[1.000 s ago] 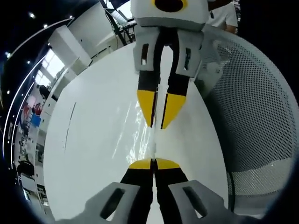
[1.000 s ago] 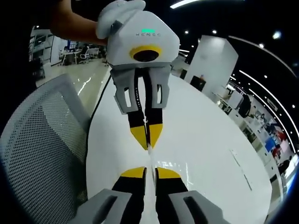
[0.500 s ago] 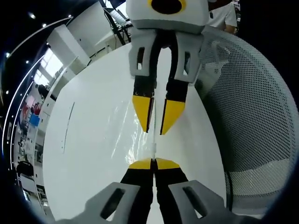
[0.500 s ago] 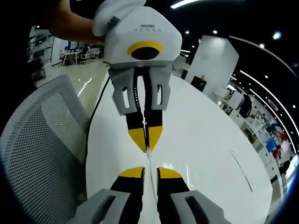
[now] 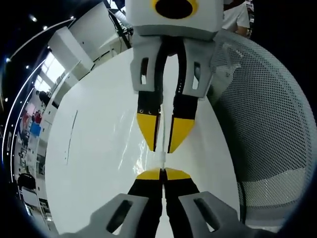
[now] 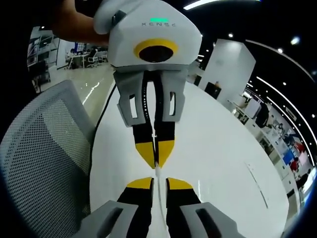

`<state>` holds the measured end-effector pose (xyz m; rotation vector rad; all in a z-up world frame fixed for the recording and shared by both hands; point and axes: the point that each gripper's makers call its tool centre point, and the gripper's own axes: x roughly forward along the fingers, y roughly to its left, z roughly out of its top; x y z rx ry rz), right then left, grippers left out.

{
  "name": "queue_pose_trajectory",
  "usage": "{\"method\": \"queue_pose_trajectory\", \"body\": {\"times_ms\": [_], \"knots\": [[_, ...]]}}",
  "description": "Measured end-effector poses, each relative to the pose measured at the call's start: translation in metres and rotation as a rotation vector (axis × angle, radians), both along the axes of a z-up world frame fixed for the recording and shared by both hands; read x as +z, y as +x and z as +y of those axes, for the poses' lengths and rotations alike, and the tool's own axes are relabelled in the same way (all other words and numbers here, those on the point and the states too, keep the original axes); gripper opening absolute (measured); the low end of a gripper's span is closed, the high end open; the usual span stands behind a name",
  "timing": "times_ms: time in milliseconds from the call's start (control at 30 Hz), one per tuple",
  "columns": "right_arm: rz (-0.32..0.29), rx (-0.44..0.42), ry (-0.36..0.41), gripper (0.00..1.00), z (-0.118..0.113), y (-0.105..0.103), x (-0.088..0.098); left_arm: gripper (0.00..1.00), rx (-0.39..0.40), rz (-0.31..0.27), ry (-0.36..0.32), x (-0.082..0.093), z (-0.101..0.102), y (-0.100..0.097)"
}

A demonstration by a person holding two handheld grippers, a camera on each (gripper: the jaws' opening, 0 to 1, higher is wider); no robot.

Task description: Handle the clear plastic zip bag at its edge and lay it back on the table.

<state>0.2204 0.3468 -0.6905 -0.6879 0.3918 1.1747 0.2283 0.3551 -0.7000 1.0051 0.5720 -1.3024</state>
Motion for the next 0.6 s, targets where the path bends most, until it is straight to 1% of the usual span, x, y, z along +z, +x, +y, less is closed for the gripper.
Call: {"method": "queue_pose_trajectory", "body": {"times_ms": [367, 600], "knots": [[-0.005, 0.018, -0.001, 0.04, 0.0069, 0.001, 0.0003, 0.0, -0.01, 0.005, 0.0, 0.0012, -0.0046, -0.0021], [-0.013, 0.03, -0.017, 0.02, 0.0084, -0.0002, -0.0019, 0.0, -0.019, 0.006, -0.003, 0.0016, -0.0052, -0.0024]]}}
